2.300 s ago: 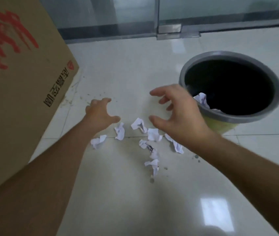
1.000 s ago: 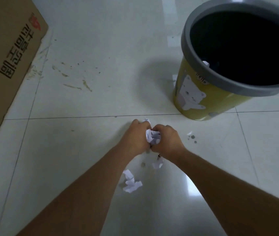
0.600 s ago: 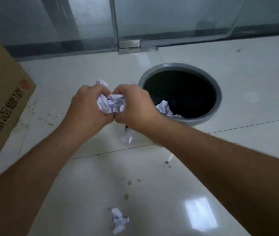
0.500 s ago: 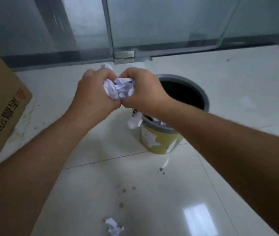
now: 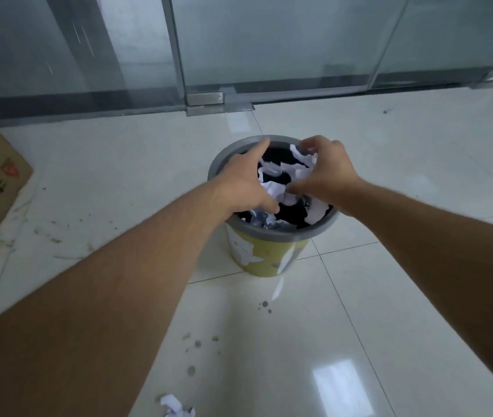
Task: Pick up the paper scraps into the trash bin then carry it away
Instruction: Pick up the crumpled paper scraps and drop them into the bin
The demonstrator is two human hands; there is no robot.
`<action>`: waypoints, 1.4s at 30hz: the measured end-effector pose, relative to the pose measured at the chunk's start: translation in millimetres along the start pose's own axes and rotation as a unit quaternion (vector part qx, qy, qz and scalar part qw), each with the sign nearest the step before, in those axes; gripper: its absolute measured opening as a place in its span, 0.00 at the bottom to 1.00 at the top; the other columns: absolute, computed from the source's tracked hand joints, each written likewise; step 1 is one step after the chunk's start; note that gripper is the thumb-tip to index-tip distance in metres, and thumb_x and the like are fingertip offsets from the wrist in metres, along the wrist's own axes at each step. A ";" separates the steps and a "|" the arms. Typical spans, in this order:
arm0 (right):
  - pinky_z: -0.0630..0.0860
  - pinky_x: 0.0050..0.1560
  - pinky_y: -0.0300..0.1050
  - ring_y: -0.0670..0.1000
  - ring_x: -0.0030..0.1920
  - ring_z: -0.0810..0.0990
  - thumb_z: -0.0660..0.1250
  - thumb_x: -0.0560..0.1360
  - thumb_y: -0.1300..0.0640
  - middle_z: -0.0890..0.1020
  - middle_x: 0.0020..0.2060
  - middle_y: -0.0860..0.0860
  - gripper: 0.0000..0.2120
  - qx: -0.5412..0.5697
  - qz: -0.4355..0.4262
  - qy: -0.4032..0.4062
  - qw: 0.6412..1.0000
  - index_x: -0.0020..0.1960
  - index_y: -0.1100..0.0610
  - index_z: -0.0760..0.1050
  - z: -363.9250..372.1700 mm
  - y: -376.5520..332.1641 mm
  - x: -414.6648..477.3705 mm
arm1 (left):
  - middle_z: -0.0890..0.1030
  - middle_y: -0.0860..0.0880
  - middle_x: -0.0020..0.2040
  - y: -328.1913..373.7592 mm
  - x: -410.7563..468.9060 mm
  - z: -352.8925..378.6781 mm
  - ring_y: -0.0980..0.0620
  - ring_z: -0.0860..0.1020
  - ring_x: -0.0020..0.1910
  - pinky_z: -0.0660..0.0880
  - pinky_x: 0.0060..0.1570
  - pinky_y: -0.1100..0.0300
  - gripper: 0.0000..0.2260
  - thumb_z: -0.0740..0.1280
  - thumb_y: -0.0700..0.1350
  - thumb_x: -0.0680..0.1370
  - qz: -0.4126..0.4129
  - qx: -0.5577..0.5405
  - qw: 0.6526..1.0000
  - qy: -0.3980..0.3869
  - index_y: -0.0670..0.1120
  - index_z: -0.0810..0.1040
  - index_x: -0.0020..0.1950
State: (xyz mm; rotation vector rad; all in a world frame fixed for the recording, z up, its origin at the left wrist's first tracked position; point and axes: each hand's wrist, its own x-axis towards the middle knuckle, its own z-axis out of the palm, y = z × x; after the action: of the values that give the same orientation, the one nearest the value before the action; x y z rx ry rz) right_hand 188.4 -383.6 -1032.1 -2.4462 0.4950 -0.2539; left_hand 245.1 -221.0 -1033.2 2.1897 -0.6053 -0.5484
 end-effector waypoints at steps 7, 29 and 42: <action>0.76 0.49 0.44 0.52 0.55 0.78 0.73 0.70 0.48 0.76 0.61 0.52 0.29 0.095 0.004 -0.009 0.995 0.69 0.51 0.69 8.7 -20.6 -3.0 | 0.75 0.54 0.59 -28.2 -40.6 -30.8 0.53 0.78 0.54 0.77 0.45 0.59 0.34 0.80 0.42 0.66 0.011 -0.107 0.982 0.157 0.55 0.72 0.70; 0.73 0.47 0.37 0.46 0.44 0.78 0.75 0.68 0.55 0.75 0.59 0.53 0.28 0.045 0.121 -0.290 0.948 0.66 0.50 0.72 194.4 32.5 -278.7 | 0.81 0.42 0.38 -244.5 -254.6 150.2 0.49 0.75 0.41 0.67 0.39 0.63 0.06 0.70 0.35 0.69 -0.211 -0.023 0.974 0.074 0.41 0.85 0.42; 0.79 0.45 0.41 0.45 0.42 0.80 0.76 0.67 0.53 0.80 0.49 0.49 0.21 0.257 -0.051 -0.010 0.965 0.58 0.52 0.78 49.7 -105.5 -107.3 | 0.84 0.46 0.41 -40.3 -95.5 -36.7 0.45 0.82 0.42 0.81 0.43 0.51 0.05 0.73 0.39 0.70 -0.031 -0.125 0.949 0.289 0.44 0.83 0.45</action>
State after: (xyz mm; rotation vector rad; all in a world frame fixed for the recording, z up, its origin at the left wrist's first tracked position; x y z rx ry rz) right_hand 135.7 -235.5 -1013.2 -1.9638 0.2516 -0.3524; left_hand 199.6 -121.2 -1024.8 1.9925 -0.1420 0.0052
